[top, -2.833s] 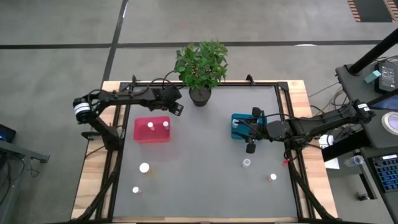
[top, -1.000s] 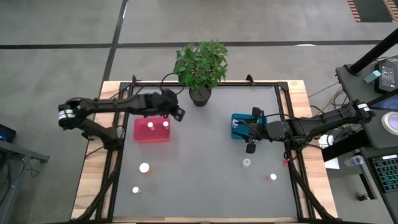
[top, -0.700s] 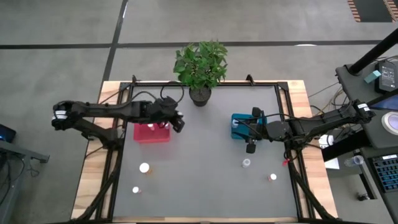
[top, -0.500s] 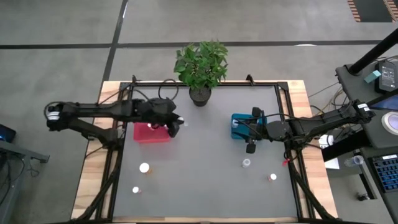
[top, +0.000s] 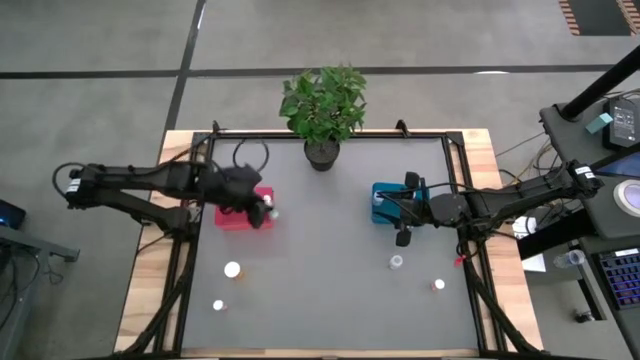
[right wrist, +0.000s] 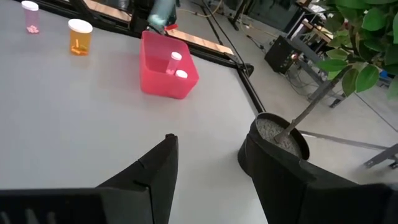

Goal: Pick and place medicine bottles into bin by pill shape (circle, oval)
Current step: Put the blue tablet bottle into the red bin

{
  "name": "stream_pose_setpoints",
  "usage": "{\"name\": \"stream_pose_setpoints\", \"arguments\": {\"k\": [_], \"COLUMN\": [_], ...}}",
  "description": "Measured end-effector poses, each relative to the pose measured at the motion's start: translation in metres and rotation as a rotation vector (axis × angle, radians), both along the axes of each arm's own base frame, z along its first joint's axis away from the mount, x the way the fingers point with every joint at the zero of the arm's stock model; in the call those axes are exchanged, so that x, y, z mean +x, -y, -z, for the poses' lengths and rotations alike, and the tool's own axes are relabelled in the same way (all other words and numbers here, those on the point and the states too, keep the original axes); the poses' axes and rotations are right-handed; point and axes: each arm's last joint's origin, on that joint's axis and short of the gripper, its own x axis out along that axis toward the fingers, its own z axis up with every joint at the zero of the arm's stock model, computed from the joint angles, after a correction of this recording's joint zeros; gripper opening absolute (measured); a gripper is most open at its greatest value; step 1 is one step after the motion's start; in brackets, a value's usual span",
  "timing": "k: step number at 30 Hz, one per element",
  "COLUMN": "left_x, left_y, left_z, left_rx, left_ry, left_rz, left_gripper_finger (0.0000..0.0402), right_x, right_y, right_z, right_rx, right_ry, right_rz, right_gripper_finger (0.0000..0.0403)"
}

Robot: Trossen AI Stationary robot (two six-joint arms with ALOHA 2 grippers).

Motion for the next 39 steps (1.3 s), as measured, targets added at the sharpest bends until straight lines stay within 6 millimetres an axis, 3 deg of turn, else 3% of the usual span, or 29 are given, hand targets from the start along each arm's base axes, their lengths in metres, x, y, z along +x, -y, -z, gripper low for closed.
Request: {"name": "stream_pose_setpoints", "arguments": {"k": [4,14,27,39], "left_x": [-0.012,-0.025,-0.018,-0.037], "left_y": [0.012,0.017,0.015,0.01], "left_z": [0.012,0.033,0.073,0.098], "left_rx": [-0.066,0.046,0.137,0.157], "left_ry": [-0.178,-0.47,-0.531,-0.525], "left_rz": [-0.034,-0.201,-0.267,-0.434], "left_gripper_finger": [0.0106,0.0106,0.0106,0.0106], "right_x": [0.0,0.0,0.0,0.0], "right_y": [0.0,0.0,0.0,0.0], "right_z": [0.0,-0.001,-0.001,-0.001], "right_rx": [-0.001,0.001,-0.005,-0.007], "right_ry": [0.0,0.007,0.006,0.006], "right_rz": [-0.001,0.0,-0.003,-0.003], "right_gripper_finger": [0.0178,0.0178,0.0178,0.0178]}}
